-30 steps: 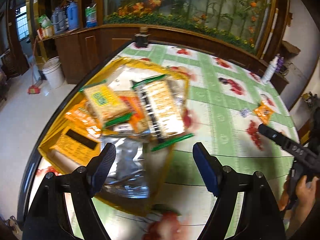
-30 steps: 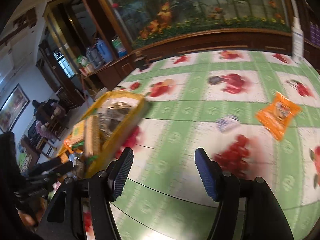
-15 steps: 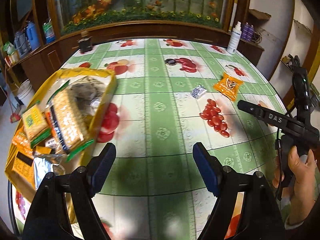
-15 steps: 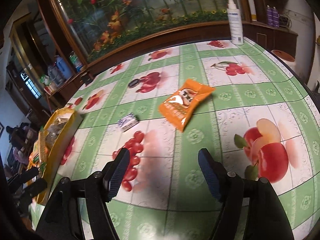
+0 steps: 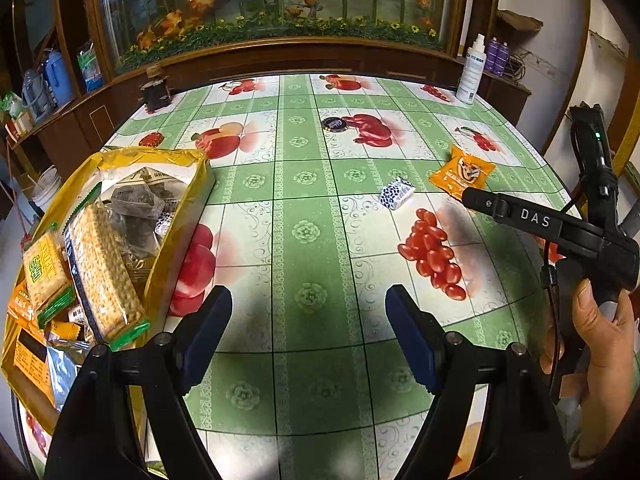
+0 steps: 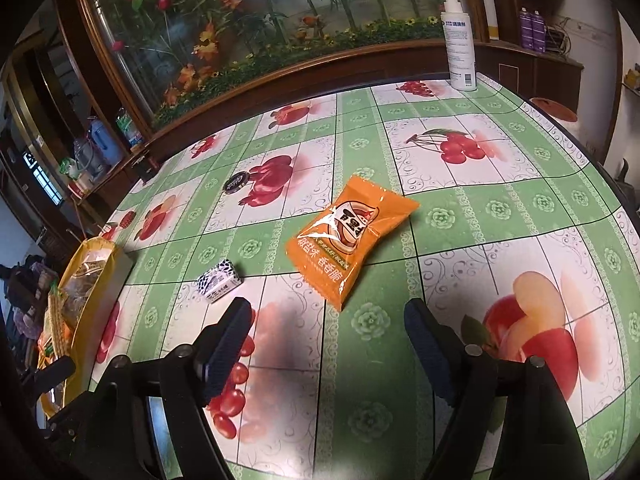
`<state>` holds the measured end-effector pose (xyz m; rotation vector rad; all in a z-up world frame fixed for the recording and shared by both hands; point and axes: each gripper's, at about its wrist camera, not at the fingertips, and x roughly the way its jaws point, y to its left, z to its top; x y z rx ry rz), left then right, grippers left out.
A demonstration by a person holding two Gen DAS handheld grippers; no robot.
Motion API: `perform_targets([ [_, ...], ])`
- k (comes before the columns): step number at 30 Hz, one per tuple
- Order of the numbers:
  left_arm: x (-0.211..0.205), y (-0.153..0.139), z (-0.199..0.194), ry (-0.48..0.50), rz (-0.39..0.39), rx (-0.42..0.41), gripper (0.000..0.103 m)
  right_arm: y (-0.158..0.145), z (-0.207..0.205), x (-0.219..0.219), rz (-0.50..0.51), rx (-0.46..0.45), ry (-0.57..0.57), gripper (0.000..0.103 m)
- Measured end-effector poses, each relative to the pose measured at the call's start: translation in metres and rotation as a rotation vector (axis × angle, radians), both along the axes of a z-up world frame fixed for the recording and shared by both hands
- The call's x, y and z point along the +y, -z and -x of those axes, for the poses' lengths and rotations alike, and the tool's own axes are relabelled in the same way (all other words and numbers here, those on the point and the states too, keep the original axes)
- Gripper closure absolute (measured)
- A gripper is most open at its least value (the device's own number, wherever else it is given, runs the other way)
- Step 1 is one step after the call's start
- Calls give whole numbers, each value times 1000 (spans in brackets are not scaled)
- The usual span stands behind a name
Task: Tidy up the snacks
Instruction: 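Move both open tools back toward the orange bag and small candy, then grasp the orange candy bag with the right tool while the left grasps the small white candy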
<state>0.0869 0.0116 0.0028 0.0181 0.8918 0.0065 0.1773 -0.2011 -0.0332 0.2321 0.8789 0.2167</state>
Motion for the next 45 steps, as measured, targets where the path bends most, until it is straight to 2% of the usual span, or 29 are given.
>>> perform_targets([
  [3, -1, 2, -1, -5, -20, -15, 24, 5, -11, 4, 19, 41, 53, 22],
  [9, 1, 5, -5, 17, -38, -17, 24, 6, -38, 25, 74, 58, 127, 20],
  [13, 3, 5, -9, 33, -34, -20, 24, 8, -58, 42, 168, 45, 119, 20],
  [15, 0, 5, -13, 46, -40, -27, 24, 11, -62, 47, 230, 32, 90, 23],
  [16, -3, 5, -17, 55, -41, -33, 24, 10, -60, 47, 247, 21, 72, 28],
  [17, -6, 6, -21, 71, -40, -32, 24, 9, -58, 45, 244, 12, 53, 38],
  [19, -16, 9, -31, 104, -44, -13, 24, 9, -52, 42, 250, 10, 18, 41],
  [26, -54, 13, -64, 199, -87, -22, 24, 9, -5, 15, 243, 8, -46, 42],
  [33, -78, 27, -91, 216, -141, 2, 24, 9, 60, -12, 198, 1, -51, 42],
  [37, -83, 36, -104, 194, -139, 32, 23, 8, 63, -13, 203, -6, -47, 42],
  [39, -81, 38, -108, 187, -106, 29, 25, 8, 63, -11, 210, -10, -48, 42],
  [40, -80, 39, -110, 186, -87, 27, 36, 8, 63, -11, 209, -11, -49, 42],
  [41, -80, 39, -110, 187, -65, 27, 56, 9, 63, -12, 204, -13, -49, 42],
  [42, -79, 38, -110, 188, -39, 30, 67, 9, 63, -13, 196, -13, -49, 42],
  [43, -79, 38, -110, 189, -23, 34, 85, 9, 64, -14, 189, -14, -49, 42],
  [45, -82, 37, -105, 185, -49, 28, 86, 9, 64, -16, 184, -14, -46, 42],
])
